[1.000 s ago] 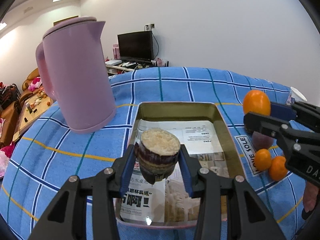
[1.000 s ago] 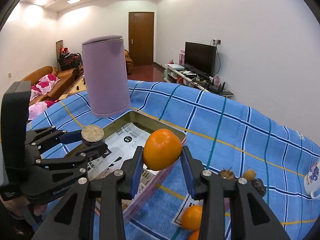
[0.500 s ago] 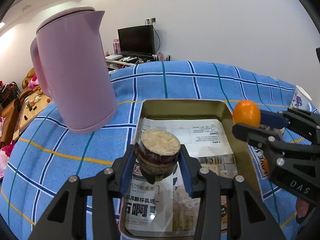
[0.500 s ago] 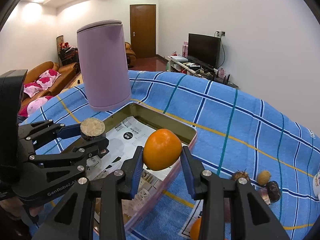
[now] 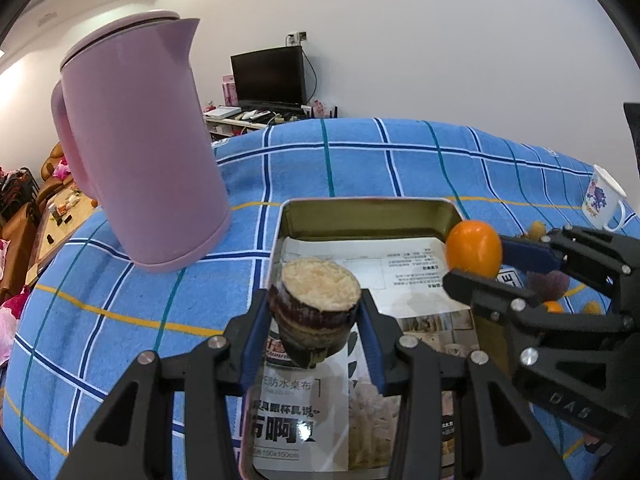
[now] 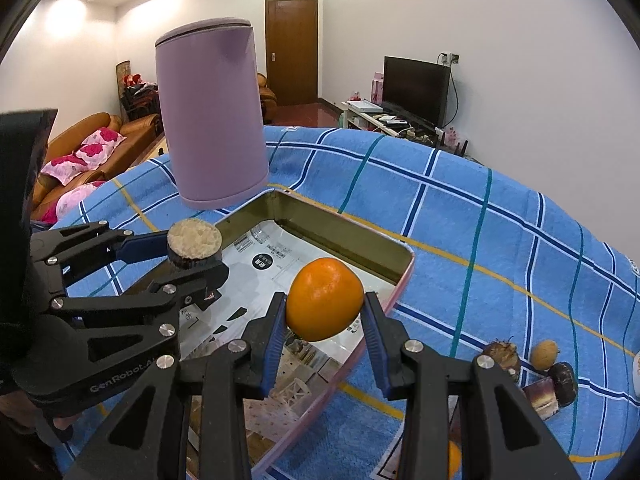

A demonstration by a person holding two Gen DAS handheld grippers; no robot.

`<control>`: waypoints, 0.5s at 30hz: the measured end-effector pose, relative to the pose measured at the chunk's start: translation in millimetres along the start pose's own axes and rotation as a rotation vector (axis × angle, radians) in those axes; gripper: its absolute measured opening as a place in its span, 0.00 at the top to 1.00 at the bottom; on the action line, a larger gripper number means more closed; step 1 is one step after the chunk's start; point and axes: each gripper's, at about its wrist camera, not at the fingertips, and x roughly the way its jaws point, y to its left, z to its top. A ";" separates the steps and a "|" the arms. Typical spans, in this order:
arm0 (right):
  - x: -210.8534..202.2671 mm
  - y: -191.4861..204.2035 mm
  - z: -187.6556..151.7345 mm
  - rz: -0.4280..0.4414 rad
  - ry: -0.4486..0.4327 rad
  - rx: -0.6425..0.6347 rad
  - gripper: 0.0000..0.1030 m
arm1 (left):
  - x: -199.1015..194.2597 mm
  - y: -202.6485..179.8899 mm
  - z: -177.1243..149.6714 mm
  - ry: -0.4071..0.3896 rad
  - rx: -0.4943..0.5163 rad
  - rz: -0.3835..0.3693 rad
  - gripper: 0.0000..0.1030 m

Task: Organize fruits
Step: 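Carry the taro slice and orange over the pink tin tray with both tools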

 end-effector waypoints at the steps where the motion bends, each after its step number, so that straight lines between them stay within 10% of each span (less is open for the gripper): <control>1: 1.0 0.5 -0.6 0.000 0.003 -0.002 0.62 | -0.6 -0.5 -0.3 -0.001 0.004 -0.001 0.57; 15: 6.2 5.3 -4.2 0.002 0.017 -0.015 0.62 | 6.2 -3.0 5.5 0.002 0.031 -0.009 0.57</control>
